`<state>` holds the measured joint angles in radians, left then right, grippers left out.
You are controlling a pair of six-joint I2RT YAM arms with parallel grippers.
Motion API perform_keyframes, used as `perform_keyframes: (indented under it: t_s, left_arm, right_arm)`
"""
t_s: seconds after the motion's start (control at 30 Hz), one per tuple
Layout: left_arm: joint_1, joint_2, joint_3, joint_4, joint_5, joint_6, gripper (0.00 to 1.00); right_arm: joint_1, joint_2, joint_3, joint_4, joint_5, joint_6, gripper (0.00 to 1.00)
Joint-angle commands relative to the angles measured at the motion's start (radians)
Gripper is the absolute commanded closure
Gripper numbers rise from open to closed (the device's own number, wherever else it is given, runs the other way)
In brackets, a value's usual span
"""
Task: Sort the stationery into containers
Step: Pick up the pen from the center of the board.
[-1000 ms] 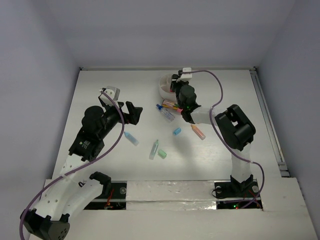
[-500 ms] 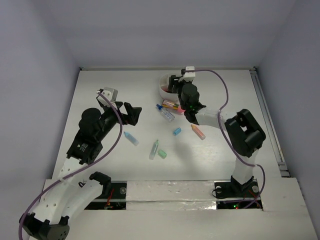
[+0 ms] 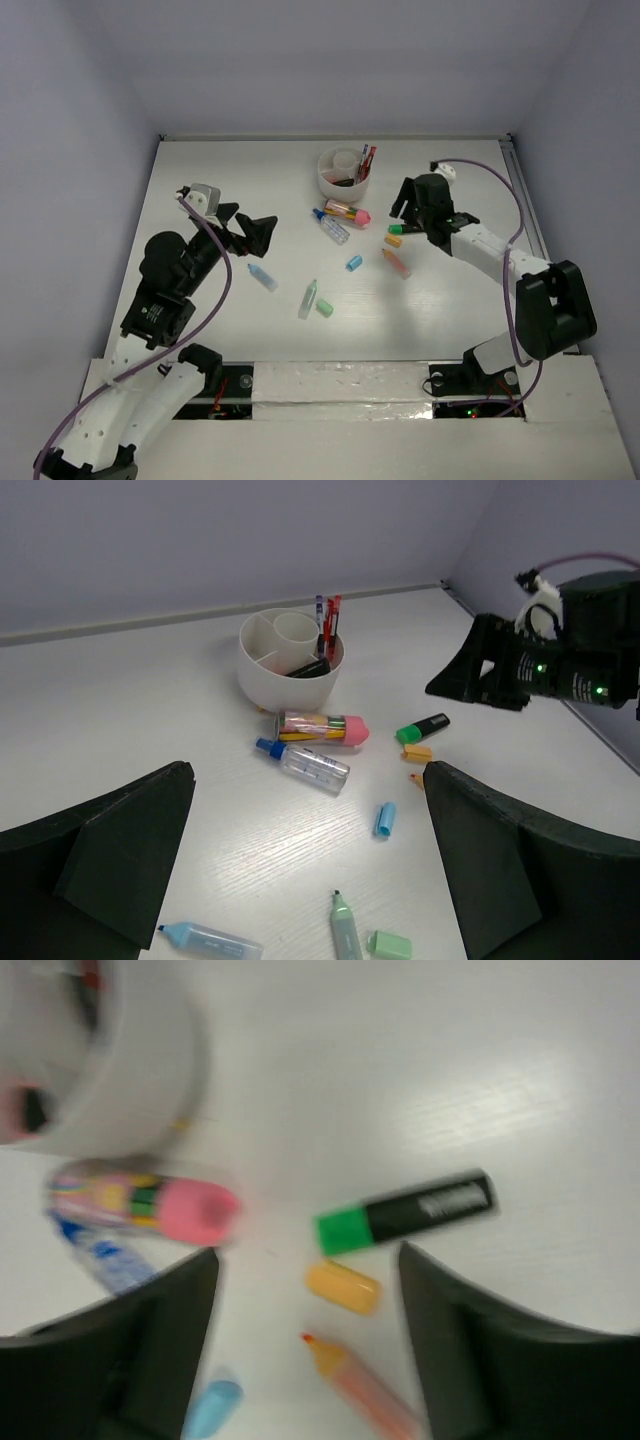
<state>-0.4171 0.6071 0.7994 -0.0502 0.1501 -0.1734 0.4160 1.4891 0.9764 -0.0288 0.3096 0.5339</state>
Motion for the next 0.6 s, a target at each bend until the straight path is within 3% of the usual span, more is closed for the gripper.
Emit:
perform_keyframes:
  t_s: [0.0, 0.03, 0.33, 0.57]
  left_arm:
    - [-0.014, -0.030, 0.031, 0.044, 0.014, -0.003, 0.01]
    - [-0.014, -0.039, 0.031, 0.044, 0.014, -0.005, 0.01]
    - [-0.052, -0.069, 0.032, 0.044, 0.026, -0.005, 0.01]
    - [-0.071, -0.081, 0.034, 0.044, 0.034, -0.002, 0.01]
  right_arm:
    - [-0.060, -0.050, -0.054, -0.218, -0.135, 0.132, 0.15]
    - [-0.080, -0.047, -0.064, -0.235, -0.142, 0.150, 0.08]
    - [-0.146, 0.083, -0.027, -0.194, -0.240, 0.245, 0.08]
    - [-0.187, 0.195, -0.005, -0.137, -0.181, 0.336, 0.11]
